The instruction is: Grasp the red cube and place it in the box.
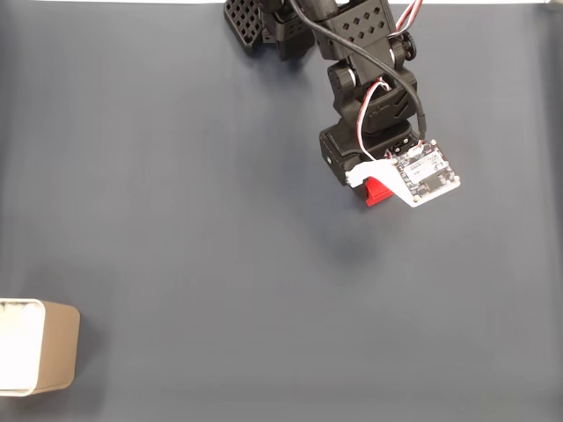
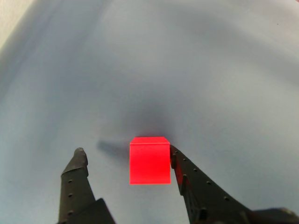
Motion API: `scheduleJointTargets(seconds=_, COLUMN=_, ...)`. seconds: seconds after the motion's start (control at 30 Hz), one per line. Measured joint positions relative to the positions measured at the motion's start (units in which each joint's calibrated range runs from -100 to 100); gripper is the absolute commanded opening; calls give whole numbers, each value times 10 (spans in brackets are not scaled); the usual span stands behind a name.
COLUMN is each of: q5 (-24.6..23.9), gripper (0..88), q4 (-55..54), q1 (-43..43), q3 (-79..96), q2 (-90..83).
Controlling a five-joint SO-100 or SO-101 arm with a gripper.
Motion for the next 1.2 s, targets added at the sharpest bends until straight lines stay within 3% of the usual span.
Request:
scheduleJointTargets(seconds=0.63, q5=6, gripper=54, q4=0, q1=0, q3=0, q2=0)
scheduleJointTargets(seconds=1.2, q5=-4, gripper=9, q4=5, q1=0, q3=0, q2=0)
